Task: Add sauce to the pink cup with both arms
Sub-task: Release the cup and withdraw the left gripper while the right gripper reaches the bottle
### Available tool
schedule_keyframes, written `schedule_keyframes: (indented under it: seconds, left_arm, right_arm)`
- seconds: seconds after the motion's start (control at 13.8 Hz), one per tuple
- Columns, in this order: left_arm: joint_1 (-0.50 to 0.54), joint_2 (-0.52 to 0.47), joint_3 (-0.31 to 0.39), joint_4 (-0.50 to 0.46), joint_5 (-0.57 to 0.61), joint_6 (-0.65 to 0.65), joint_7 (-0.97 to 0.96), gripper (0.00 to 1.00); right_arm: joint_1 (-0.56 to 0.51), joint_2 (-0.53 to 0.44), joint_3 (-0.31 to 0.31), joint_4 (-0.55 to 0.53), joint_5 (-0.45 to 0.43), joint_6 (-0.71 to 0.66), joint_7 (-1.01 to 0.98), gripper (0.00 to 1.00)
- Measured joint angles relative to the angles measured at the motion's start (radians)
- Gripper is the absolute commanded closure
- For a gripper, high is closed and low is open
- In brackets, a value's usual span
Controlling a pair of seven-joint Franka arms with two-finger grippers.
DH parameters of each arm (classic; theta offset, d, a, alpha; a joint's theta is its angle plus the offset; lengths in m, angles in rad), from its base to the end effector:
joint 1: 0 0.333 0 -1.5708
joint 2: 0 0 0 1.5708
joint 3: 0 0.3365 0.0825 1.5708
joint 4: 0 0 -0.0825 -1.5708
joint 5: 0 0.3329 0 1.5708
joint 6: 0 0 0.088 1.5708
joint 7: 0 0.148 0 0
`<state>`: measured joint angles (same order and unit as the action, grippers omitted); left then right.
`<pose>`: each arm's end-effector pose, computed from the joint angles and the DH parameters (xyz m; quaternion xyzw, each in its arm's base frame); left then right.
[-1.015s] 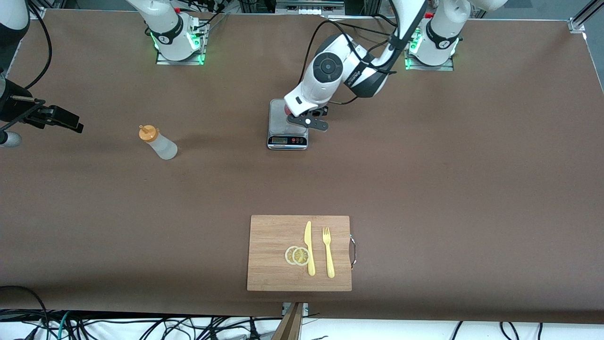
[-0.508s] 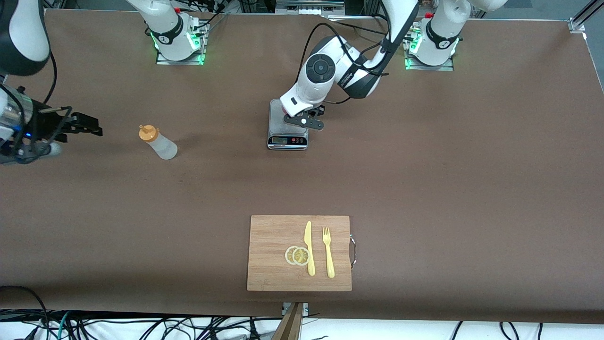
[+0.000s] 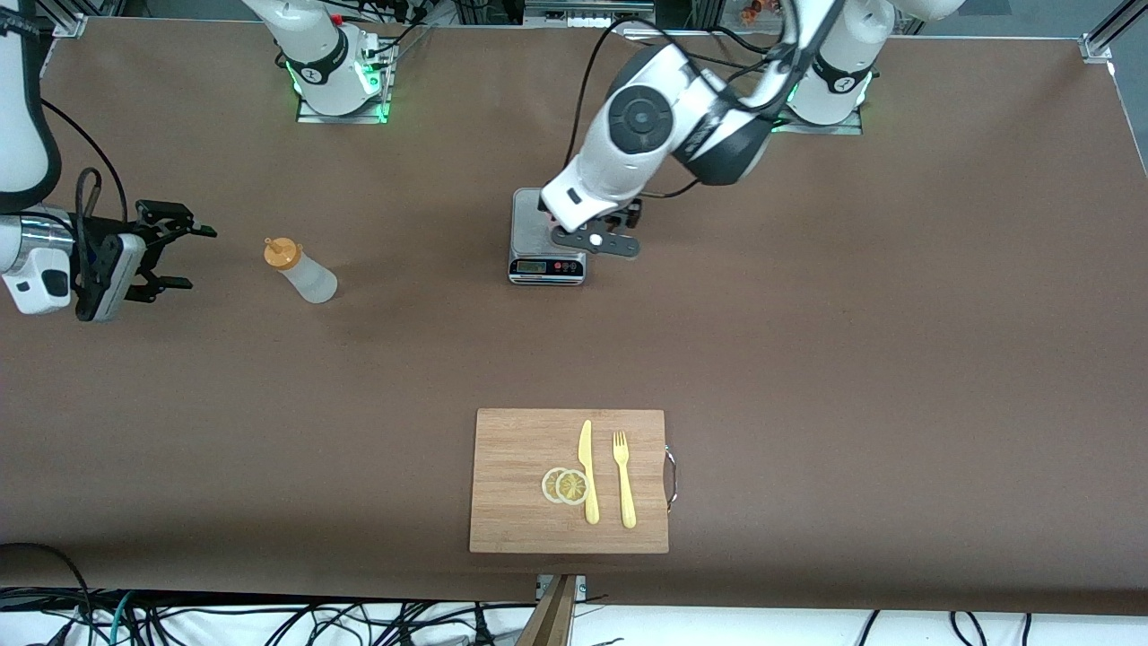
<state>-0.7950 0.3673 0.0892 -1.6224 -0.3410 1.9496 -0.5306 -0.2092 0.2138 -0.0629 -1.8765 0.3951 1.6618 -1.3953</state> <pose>0.4448 -0.4333 0.4112 0.9896 -0.0235 -0.0965 0.1038 0.5019 -0.0828 0.3883 -0.8438 -0.4605 0.0060 0.2755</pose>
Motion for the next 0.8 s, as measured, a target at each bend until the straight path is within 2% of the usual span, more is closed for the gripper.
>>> schedule_keyframes:
  seconds: [0.22, 0.51, 0.8]
  left_arm:
    - [0.081, -0.066, 0.062, 0.055, 0.0, -0.127, 0.002, 0.0]
    - [0.276, -0.145, 0.086, 0.083, 0.003, -0.24, 0.023, 0.0]
    - [0.482, -0.219, 0.091, 0.112, 0.098, -0.419, 0.252, 0.0]
  right_arm:
    - [-0.055, 0.054, -0.053, -0.096, 0.141, 0.009, -0.404, 0.0]
    - [-0.103, 0.231, -0.08, -0.113, 0.3, -0.005, -0.817, 0.0]
    - [-0.12, 0.387, -0.097, -0.103, 0.409, -0.079, -1.097, 0.0]
